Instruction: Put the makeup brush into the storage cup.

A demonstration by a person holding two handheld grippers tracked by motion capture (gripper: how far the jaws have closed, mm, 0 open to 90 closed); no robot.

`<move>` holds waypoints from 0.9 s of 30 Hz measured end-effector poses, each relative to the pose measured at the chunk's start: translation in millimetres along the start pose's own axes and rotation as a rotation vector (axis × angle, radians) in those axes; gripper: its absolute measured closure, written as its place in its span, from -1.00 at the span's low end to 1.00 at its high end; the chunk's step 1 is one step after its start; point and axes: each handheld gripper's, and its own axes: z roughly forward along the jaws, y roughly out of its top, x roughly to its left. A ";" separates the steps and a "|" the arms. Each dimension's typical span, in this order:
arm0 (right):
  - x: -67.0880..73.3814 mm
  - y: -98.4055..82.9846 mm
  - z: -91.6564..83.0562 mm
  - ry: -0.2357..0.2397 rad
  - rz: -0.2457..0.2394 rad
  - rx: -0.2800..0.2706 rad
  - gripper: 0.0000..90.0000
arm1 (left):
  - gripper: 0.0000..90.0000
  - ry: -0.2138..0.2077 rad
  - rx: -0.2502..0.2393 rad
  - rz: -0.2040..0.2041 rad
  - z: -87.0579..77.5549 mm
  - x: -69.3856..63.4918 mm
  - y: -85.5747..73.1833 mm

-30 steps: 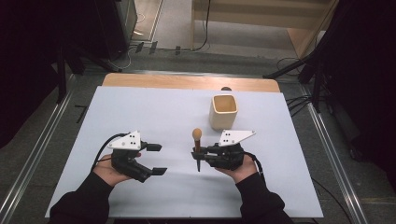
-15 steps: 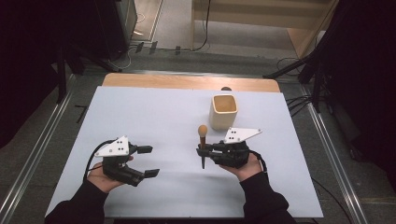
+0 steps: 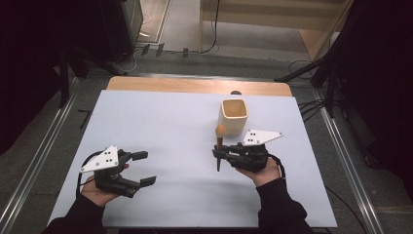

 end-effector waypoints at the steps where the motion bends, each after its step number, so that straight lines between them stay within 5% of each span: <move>1: -0.6 0.5 -1.4 -0.002 0.000 -0.003 0.75 | -0.66 0.000 -0.017 -0.005 -1.6 -0.1 -0.6; 13: -10.3 12.5 -15.7 -0.047 0.029 -0.036 0.75 | -0.66 0.032 -0.081 -0.025 -12.1 -1.3 -5.8; 27: -24.3 39.2 -30.4 -0.099 0.021 -0.041 0.75 | -0.67 -0.005 -0.051 -0.009 -6.3 -4.0 -9.8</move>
